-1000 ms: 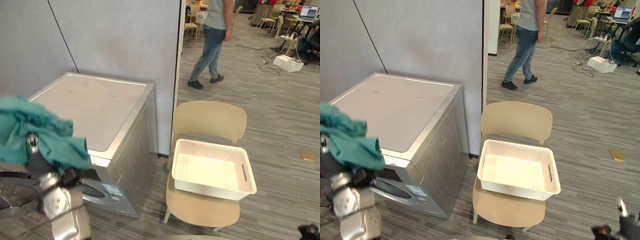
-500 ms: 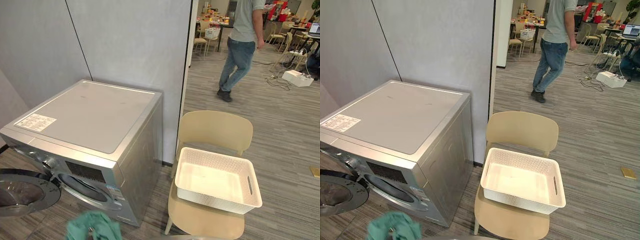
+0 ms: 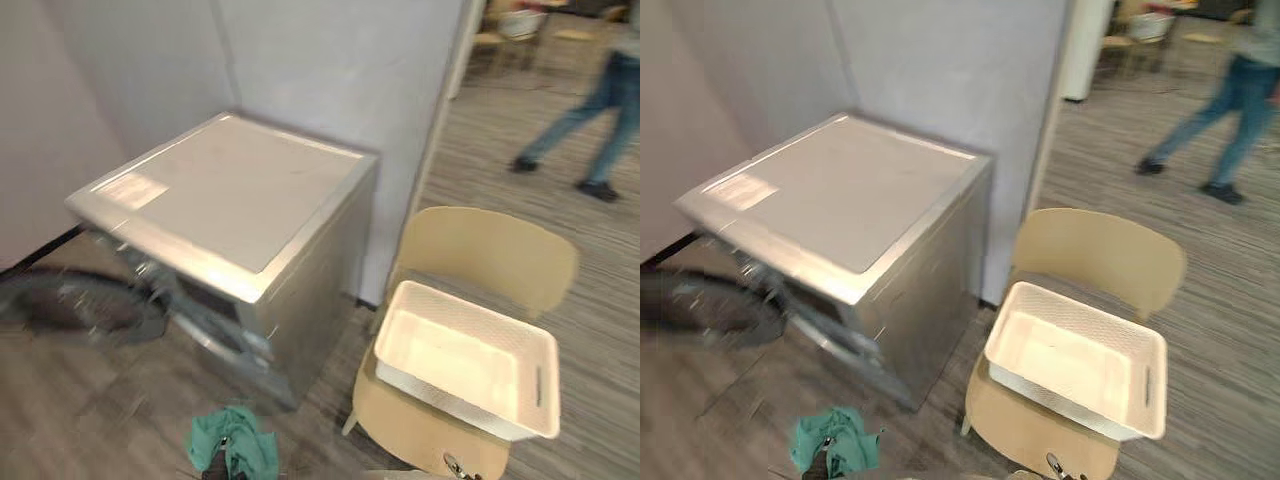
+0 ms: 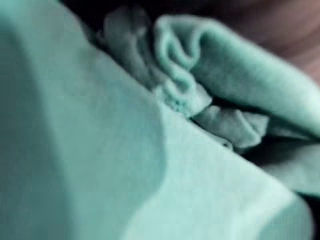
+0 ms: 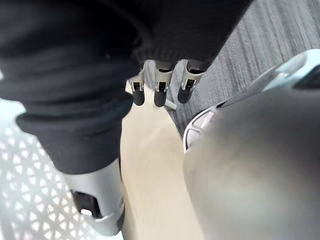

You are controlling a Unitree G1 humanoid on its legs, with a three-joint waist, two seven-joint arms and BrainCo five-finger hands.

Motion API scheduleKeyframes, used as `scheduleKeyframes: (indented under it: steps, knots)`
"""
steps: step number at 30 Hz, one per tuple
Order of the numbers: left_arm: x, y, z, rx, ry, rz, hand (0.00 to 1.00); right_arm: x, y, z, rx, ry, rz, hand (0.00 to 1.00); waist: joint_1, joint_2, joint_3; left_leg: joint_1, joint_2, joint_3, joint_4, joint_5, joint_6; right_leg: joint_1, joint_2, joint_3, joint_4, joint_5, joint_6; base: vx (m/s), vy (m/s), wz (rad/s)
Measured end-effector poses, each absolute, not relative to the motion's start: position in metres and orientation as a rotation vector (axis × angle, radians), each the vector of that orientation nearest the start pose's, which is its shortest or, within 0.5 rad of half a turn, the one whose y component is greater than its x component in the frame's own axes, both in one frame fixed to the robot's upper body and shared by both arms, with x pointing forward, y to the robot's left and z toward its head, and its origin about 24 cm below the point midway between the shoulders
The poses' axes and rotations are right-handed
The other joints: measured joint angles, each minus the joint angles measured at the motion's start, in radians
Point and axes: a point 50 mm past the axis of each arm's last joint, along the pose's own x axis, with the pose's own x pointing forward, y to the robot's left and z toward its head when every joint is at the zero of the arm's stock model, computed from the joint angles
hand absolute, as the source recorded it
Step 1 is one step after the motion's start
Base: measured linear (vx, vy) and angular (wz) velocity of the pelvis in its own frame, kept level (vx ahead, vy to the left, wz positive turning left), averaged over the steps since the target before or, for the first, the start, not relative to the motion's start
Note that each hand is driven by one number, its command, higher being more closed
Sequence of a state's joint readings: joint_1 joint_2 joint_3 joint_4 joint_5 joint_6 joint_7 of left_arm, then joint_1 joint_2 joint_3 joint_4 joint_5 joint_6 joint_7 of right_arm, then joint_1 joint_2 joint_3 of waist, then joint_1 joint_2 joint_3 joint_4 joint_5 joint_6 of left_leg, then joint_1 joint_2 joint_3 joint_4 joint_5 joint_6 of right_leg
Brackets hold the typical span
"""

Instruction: Pick up the laundry basket with both hands and put the clothes into the washing machine.

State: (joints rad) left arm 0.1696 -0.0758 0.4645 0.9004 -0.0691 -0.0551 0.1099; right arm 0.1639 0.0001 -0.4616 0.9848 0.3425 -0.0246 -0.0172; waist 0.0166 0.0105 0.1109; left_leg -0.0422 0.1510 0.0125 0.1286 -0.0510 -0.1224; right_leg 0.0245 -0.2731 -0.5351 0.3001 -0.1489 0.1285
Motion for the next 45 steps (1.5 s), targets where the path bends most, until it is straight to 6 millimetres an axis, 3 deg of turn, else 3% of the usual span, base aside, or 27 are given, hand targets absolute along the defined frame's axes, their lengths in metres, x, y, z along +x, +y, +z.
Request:
scheduleKeyframes:
  steps: [1,2,5,7,9,10,13,15,18,20,22,23,24,25,27,28,29,31,32,33,34,35,36,37,39,40,45]
  knots:
    - [0.074,0.202,-0.156,-0.267,1.001,0.625,1.0,0.065,-0.218,-0.161,0.488,0.999,-0.688,0.0,-0.001,0.01,0.004,-0.03,-0.003,-0.014,0.001,0.01,0.023,-0.012,-0.025,-0.056,0.04,-0.015,-0.007,-0.07,-0.065,1.28]
    - [0.074,0.203,-0.156,-0.274,0.998,0.638,1.0,0.072,-0.221,-0.158,0.48,0.969,-0.686,0.0,0.001,0.004,0.01,-0.045,0.023,0.061,-0.017,0.003,0.058,-0.012,-0.044,-0.101,0.038,-0.011,-0.016,-0.03,-0.056,1.17]
    - [0.069,0.205,-0.157,-0.294,1.008,0.675,1.0,0.091,-0.229,-0.152,0.481,0.906,-0.692,0.0,0.0,0.011,0.007,-0.071,0.131,0.235,0.169,-0.007,0.073,0.007,-0.079,-0.164,0.036,0.005,-0.013,0.05,-0.035,0.75]
    - [0.063,0.203,-0.16,-0.291,1.036,0.67,1.0,0.09,-0.235,-0.151,0.49,0.895,-0.73,0.0,-0.004,0.028,-0.002,-0.035,0.182,0.247,0.192,-0.006,0.06,0.033,-0.078,-0.199,0.023,0.021,0.01,0.08,0.188,0.57]
    - [0.069,0.201,-0.16,-0.288,1.044,0.652,1.0,0.086,-0.237,-0.153,0.52,0.904,-0.784,0.0,-0.005,0.023,-0.017,-0.008,0.154,0.294,0.098,-0.002,-0.001,0.047,-0.075,-0.226,-0.037,0.076,0.026,0.06,0.208,0.51]
    - [0.073,0.202,-0.16,-0.265,1.041,0.631,1.0,0.084,-0.23,-0.156,0.541,0.923,-0.784,0.0,-0.007,0.004,-0.029,-0.002,0.12,0.305,0.017,0.027,-0.045,0.051,-0.068,-0.251,-0.101,0.124,0.027,0.06,0.155,0.39]
    - [0.085,0.205,-0.158,-0.17,1.044,0.531,1.0,0.073,-0.213,-0.164,0.582,1.004,-0.776,0.0,-0.007,-0.027,-0.034,0.029,0.05,0.279,-0.095,0.074,-0.031,0.081,-0.074,-0.263,-0.181,0.2,0.017,0.05,0.217,0.43]
    - [0.094,0.205,-0.155,-0.113,1.029,0.464,1.0,0.064,-0.207,-0.168,0.592,1.045,-0.777,0.0,-0.006,-0.023,-0.032,0.05,0.015,0.251,-0.142,0.096,-0.017,0.101,-0.099,-0.279,-0.18,0.207,0.013,0.0,0.13,0.52]
    - [0.109,0.196,-0.151,-0.083,0.977,0.385,1.0,0.073,-0.208,-0.166,0.536,1.057,-0.711,0.0,-0.002,-0.021,-0.033,0.08,-0.04,0.239,-0.223,0.136,0.009,0.105,-0.154,-0.289,-0.144,0.208,0.014,-0.02,0.086,0.25]
    - [0.109,0.193,-0.152,-0.076,0.98,0.366,1.0,0.08,-0.214,-0.164,0.494,1.043,-0.685,0.0,-0.001,-0.028,-0.029,0.076,-0.088,0.231,-0.228,0.125,0.03,0.091,-0.225,-0.287,-0.075,0.212,0.009,-0.03,0.11,0.24]
    - [0.104,0.193,-0.154,-0.073,0.995,0.369,1.0,0.084,-0.218,-0.162,0.48,1.03,-0.683,0.0,-0.003,-0.023,-0.028,0.078,-0.109,0.205,-0.231,0.107,0.047,0.091,-0.264,-0.274,-0.014,0.235,-0.032,-0.03,0.099,0.45]
    - [0.098,0.193,-0.155,-0.072,1.013,0.371,1.0,0.085,-0.222,-0.161,0.468,1.022,-0.684,0.0,-0.005,-0.012,-0.025,0.09,-0.113,0.174,-0.23,0.101,0.055,0.083,-0.274,-0.211,0.045,0.271,-0.126,-0.01,0.101,0.59]
    - [0.094,0.194,-0.156,-0.07,1.025,0.372,1.0,0.085,-0.223,-0.16,0.457,1.021,-0.677,0.0,-0.005,-0.009,-0.027,0.093,-0.112,0.155,-0.23,0.098,0.059,0.068,-0.272,-0.148,0.081,0.299,-0.167,0.05,0.126,0.83]
    - [0.088,0.197,-0.157,-0.064,1.038,0.383,1.0,0.09,-0.217,-0.16,0.431,1.025,-0.627,0.0,-0.002,0.008,-0.025,0.1,-0.085,0.113,-0.224,0.096,0.064,0.007,-0.209,0.049,0.166,0.263,-0.183,0.05,0.055,0.64]
    - [0.083,0.214,-0.156,-0.05,1.042,0.435,1.0,0.097,-0.199,-0.161,0.438,1.034,-0.547,0.0,-0.001,-0.03,-0.023,0.077,-0.069,0.066,-0.211,0.096,0.068,-0.045,-0.077,0.212,0.23,0.159,-0.176,0.04,-0.049,0.69]
    - [0.084,0.219,-0.156,-0.047,1.048,0.45,1.0,0.102,-0.188,-0.161,0.444,1.025,-0.508,0.0,-0.004,-0.044,-0.014,0.062,-0.055,0.019,-0.192,0.1,0.074,-0.051,-0.008,0.294,0.265,0.081,-0.143,0.03,-0.128,0.91]
    - [0.087,0.218,-0.156,-0.052,1.05,0.446,1.0,0.104,-0.184,-0.16,0.458,1.01,-0.497,0.0,-0.009,-0.046,-0.012,0.047,-0.044,-0.022,-0.18,0.1,0.075,-0.059,0.064,0.324,0.283,-0.016,-0.115,0.03,-0.121,0.81]
    - [0.093,0.208,-0.158,-0.081,1.053,0.432,1.0,0.102,-0.186,-0.16,0.487,0.996,-0.514,0.0,-0.015,-0.046,-0.01,0.043,-0.041,-0.074,-0.178,0.099,0.073,-0.07,0.151,0.347,0.248,-0.101,-0.077,0.02,-0.131,0.75]
    - [0.095,0.205,-0.158,-0.099,1.052,0.436,1.0,0.101,-0.186,-0.16,0.492,0.995,-0.52,0.0,-0.017,-0.047,-0.009,0.043,-0.042,-0.087,-0.179,0.098,0.072,-0.078,0.173,0.349,0.221,-0.118,-0.072,-0.01,-0.232,0.96]
    - [0.106,0.207,-0.156,-0.12,1.026,0.445,1.0,0.099,-0.185,-0.16,0.515,0.988,-0.533,0.0,-0.024,-0.078,-0.005,0.02,-0.074,-0.104,-0.176,0.094,0.066,-0.077,0.205,0.374,0.034,-0.125,-0.073,-0.05,-0.23,0.76]
    - [0.108,0.207,-0.155,-0.124,1.02,0.447,1.0,0.099,-0.185,-0.16,0.516,0.989,-0.535,0.0,-0.027,-0.082,-0.002,0.018,-0.086,-0.105,-0.173,0.093,0.062,-0.077,0.205,0.367,0.035,-0.113,-0.104,-0.02,-0.236,1.16]
    - [0.119,0.2,-0.154,-0.162,1.001,0.442,1.0,0.087,-0.186,-0.163,0.548,1.006,-0.583,0.0,-0.039,-0.099,-0.005,-0.02,-0.094,-0.08,-0.061,0.077,0.079,-0.069,0.179,0.295,0.033,-0.129,-0.08,0.08,-0.161,1.11]
    - [0.126,0.193,-0.152,-0.177,0.982,0.423,1.0,0.073,-0.189,-0.166,0.556,1.029,-0.625,0.0,-0.04,-0.089,-0.002,-0.045,-0.107,-0.069,0.078,0.001,0.103,-0.031,0.171,0.252,0.018,-0.109,-0.082,0.18,-0.138,1.16]
    - [0.128,0.189,-0.152,-0.186,0.981,0.414,1.0,0.069,-0.19,-0.166,0.552,1.036,-0.631,0.0,-0.044,-0.082,0.001,-0.046,-0.109,-0.072,0.116,-0.021,0.093,-0.02,0.18,0.248,0.033,-0.102,-0.089,0.23,-0.141,0.97]
    - [0.128,0.179,-0.153,-0.214,0.98,0.404,1.0,0.062,-0.194,-0.167,0.56,1.042,-0.665,0.0,-0.062,-0.056,-0.01,-0.019,-0.082,-0.082,0.131,-0.077,0.053,0.0,0.219,0.251,0.043,-0.101,-0.09,0.17,-0.096,0.62]
    - [0.13,0.173,-0.151,-0.23,0.966,0.395,1.0,0.059,-0.195,-0.167,0.567,1.05,-0.675,0.0,-0.052,-0.045,-0.016,-0.01,-0.049,-0.084,0.144,-0.127,0.024,0.024,0.251,0.256,0.011,-0.101,-0.09,0.13,-0.086,0.01]
    - [0.126,0.172,-0.151,-0.242,0.957,0.404,1.0,0.079,-0.188,-0.165,0.577,1.018,-0.63,0.0,-0.055,-0.028,-0.025,-0.063,-0.005,-0.04,0.352,-0.19,-0.025,0.063,0.297,0.324,-0.013,-0.088,-0.112,0.12,-0.026,-0.36]
